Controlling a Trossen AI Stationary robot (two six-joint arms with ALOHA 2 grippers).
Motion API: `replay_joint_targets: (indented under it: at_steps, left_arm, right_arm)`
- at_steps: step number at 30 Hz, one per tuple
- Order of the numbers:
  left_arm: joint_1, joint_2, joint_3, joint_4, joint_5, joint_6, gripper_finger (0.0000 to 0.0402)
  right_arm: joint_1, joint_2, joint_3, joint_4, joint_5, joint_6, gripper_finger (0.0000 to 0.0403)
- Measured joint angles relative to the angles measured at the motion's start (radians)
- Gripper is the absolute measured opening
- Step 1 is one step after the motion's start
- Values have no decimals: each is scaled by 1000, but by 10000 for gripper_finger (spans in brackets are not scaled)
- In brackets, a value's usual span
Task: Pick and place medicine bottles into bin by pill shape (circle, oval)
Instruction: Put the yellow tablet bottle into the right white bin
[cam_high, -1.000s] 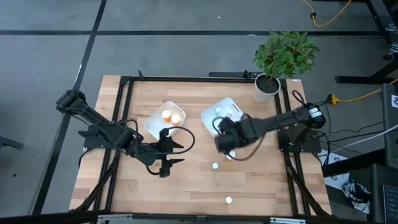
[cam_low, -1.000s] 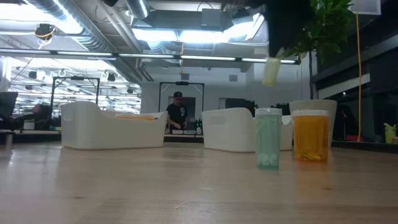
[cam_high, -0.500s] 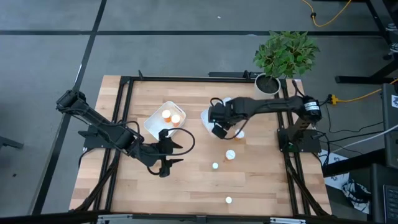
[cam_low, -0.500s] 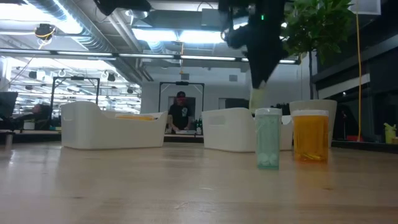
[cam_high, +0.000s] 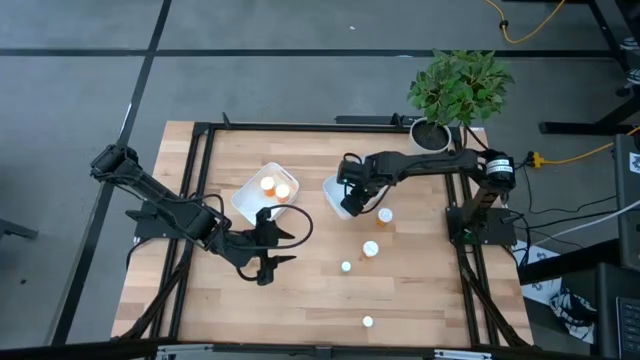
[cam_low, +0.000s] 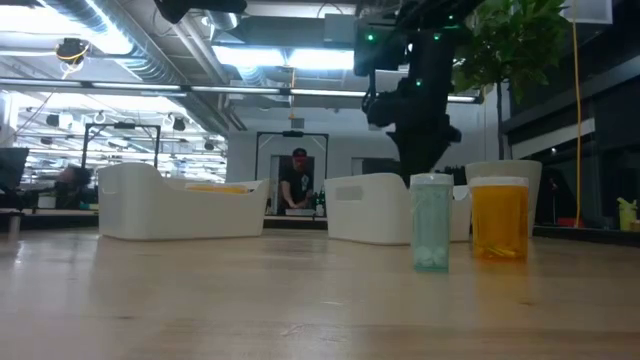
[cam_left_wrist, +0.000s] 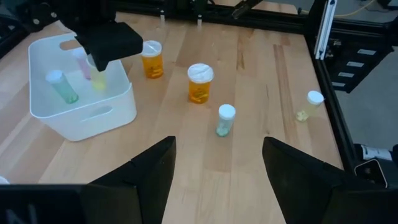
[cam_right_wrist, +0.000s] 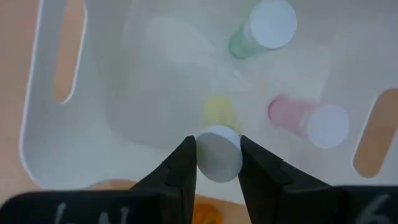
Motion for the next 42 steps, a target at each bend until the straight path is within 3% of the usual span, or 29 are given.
replay_joint_targets:
  at_steps: [18,42]
  left_arm:
    - [0,0,0,-2,0,0,234]
    - [0,0,0,-6,1,-1,234]
  right_arm:
    - [-52,0,-8,-20,-93,-13,100]
    - [-52,0,-8,-19,-93,-11,124]
